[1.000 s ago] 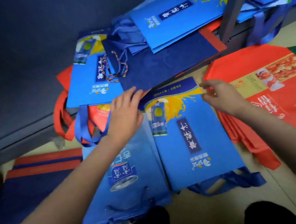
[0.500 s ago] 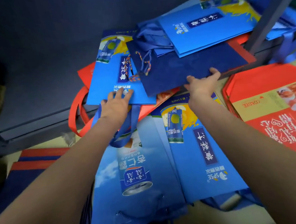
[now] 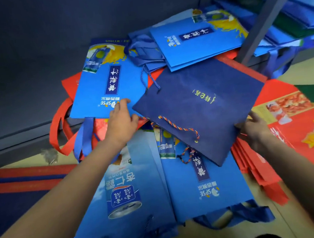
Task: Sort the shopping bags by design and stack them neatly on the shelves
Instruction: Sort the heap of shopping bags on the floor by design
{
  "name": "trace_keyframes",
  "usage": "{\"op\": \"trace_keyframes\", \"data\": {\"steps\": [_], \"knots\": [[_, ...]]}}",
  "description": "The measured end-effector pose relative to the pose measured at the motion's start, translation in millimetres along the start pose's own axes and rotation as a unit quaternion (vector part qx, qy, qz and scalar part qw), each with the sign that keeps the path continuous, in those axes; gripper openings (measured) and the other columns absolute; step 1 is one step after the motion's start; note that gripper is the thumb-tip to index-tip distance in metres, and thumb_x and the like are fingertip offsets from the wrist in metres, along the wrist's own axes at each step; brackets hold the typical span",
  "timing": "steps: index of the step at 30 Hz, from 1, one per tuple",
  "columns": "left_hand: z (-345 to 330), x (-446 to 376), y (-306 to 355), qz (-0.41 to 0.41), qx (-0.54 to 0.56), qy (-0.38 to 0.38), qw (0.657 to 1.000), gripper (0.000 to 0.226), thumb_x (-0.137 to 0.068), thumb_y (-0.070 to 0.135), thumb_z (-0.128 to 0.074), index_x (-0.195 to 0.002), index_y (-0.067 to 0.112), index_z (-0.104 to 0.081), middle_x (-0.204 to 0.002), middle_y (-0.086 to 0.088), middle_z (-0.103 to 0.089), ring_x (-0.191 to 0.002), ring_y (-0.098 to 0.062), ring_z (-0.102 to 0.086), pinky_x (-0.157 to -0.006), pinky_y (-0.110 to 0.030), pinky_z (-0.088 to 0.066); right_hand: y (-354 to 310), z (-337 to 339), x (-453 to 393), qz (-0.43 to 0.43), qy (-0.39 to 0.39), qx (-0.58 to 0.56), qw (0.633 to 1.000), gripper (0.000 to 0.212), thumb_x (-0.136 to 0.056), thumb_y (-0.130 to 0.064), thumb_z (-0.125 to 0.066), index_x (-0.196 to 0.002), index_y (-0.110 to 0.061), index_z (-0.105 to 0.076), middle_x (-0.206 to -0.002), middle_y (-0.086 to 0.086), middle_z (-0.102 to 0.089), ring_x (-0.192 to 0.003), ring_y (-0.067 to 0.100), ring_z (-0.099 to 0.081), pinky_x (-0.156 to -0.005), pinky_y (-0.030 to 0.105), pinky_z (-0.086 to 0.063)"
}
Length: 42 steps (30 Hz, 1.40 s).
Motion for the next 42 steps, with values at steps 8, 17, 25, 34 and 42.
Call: {"op": "trace_keyframes", "data": {"steps": [8,17,25,34,42], "knots": [[-4,-3,-20,0.238,0.263,0.067,0.932,0.032,-0.085,0.011,-0.067,-0.11,0.01,-0.048,-0.113,-0.019,-0.056,-0.104,-0.03,-0.056,-0.086,-0.031,-0.043,43,17,49,-0.104,-0.155,0.205,0.961,0.017,-0.088,0.01,-0.053,-0.1,-0.001,-0.057,-0.067,0.008,-0.064,-0.047,0.013,-0.063,-0.047,0.024,-0.053],[25,56,25,0.07,0.327,-0.089,0.938,0.024,-0.093,-0.001,-0.05,-0.078,0.018,-0.048,-0.078,-0.005,-0.053,-0.068,-0.013,-0.046,-0.063,-0.024,-0.041,-66,-27,49,0.423,-0.046,0.485,0.764,0.085,-0.073,-0.035,-0.075,-0.144,-0.013,-0.035,-0.146,0.025,-0.03,-0.133,0.044,-0.03,-0.109,0.049,-0.025],[103,84,-51,0.177,0.575,0.039,0.798,0.024,-0.096,0.004,-0.039,-0.08,0.021,-0.047,-0.07,0.01,-0.065,-0.06,-0.005,-0.058,-0.053,-0.022,-0.047,-95,-50,64,0.334,-0.011,0.293,0.896,0.1,-0.071,-0.047,-0.074,-0.149,-0.021,-0.018,-0.154,0.018,-0.014,-0.143,0.031,-0.016,-0.116,0.042,-0.016],[79,213,-243,0.43,0.291,-0.037,0.854,0.011,-0.094,0.0,-0.049,-0.1,0.001,-0.058,-0.072,-0.005,-0.055,-0.067,-0.018,-0.046,-0.043,-0.015,-0.036,-11,-210,119,0.184,-0.294,0.117,0.93,0.083,-0.08,0.02,-0.053,-0.14,-0.029,-0.025,-0.116,0.002,-0.058,-0.099,0.011,-0.062,-0.068,0.02,-0.055],[118,253,-340,0.613,0.041,0.08,0.785,0.067,-0.097,0.044,-0.043,-0.134,-0.012,-0.039,-0.139,-0.03,-0.041,-0.13,-0.043,-0.037,-0.107,-0.044,-0.029,22,-325,197,0.255,-0.356,0.219,0.872,0.104,-0.074,0.005,-0.06,-0.151,-0.026,0.002,-0.124,0.01,-0.059,-0.102,0.027,-0.06,-0.091,0.044,-0.05]]}}
Point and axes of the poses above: each hand's wrist, its own x-axis away from the middle knuckle, its own z-axis out of the back of the hand, y = z × x, the point moved 6 cm from there along -x, towards the middle knuckle
